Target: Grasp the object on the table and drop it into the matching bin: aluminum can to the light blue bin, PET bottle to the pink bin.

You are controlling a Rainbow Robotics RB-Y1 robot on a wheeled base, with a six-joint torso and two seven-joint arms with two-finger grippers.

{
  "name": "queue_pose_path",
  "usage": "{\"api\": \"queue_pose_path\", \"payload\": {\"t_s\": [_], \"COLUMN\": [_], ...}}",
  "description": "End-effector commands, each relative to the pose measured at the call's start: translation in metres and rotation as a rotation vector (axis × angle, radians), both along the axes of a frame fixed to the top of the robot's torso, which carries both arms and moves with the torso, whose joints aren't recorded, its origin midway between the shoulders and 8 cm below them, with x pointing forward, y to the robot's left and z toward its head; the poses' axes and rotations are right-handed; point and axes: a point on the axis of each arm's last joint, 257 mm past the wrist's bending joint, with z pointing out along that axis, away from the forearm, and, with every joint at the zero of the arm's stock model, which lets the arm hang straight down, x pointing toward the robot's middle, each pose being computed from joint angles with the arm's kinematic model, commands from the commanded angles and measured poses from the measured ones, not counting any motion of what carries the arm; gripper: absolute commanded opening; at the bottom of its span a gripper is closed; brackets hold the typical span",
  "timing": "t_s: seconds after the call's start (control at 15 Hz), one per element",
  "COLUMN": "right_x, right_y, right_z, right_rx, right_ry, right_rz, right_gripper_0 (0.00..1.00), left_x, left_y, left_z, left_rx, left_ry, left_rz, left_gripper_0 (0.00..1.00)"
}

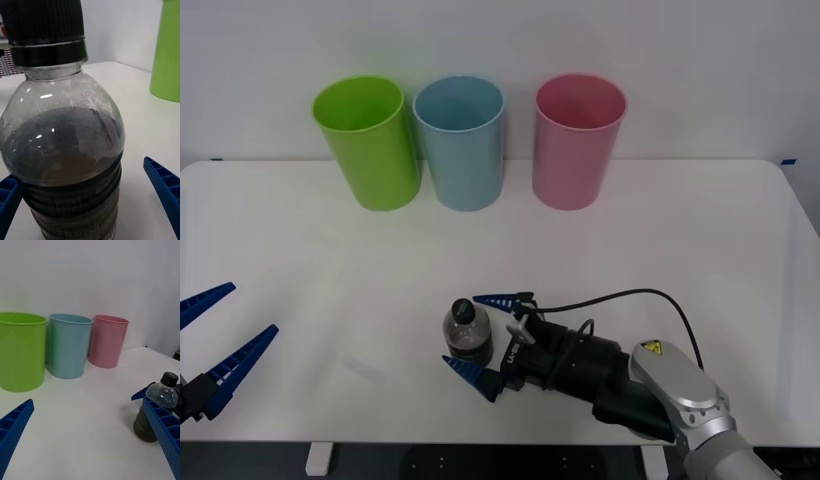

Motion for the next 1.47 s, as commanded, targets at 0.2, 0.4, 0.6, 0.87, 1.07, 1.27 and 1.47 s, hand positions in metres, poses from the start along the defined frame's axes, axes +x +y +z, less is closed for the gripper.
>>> {"api": "queue_pose_path", "payload": {"t_s": [0.2, 0.4, 0.6, 0.87, 1.07, 1.27, 1.47], "right_x": [-0.001, 0.000, 0.000, 0.003, 0.016, 0.031, 0.047], "right_y": [0.001, 0.001, 0.000, -0.001, -0.012, -0.028, -0.043], "right_z": [0.001, 0.003, 0.003, 0.009, 0.020, 0.033, 0.050], "right_rx": [0.007, 0.017, 0.021, 0.046, 0.069, 0.095, 0.124], "right_ry": [0.002, 0.007, 0.012, 0.019, 0.013, 0.008, -0.005], "right_rz": [0.003, 0.001, -0.002, -0.014, -0.052, -0.094, -0.140], "right_gripper_0": [0.19, 0.00, 0.00, 0.00, 0.00, 0.00, 0.00], "left_x": [0.000, 0.000, 0.000, 0.000, 0.000, 0.000, 0.000], "left_y": [0.000, 0.000, 0.000, 0.000, 0.000, 0.000, 0.000], "left_z": [0.000, 0.000, 0.000, 0.000, 0.000, 0.000, 0.000], "left_rx": [0.000, 0.000, 0.000, 0.000, 0.000, 0.000, 0.000], "left_ry": [0.000, 0.000, 0.000, 0.000, 0.000, 0.000, 0.000], "left_rz": [0.000, 0.000, 0.000, 0.000, 0.000, 0.000, 0.000], "left_gripper_0": [1.00, 1.00, 1.00, 1.00, 1.00, 1.00, 1.00]}}
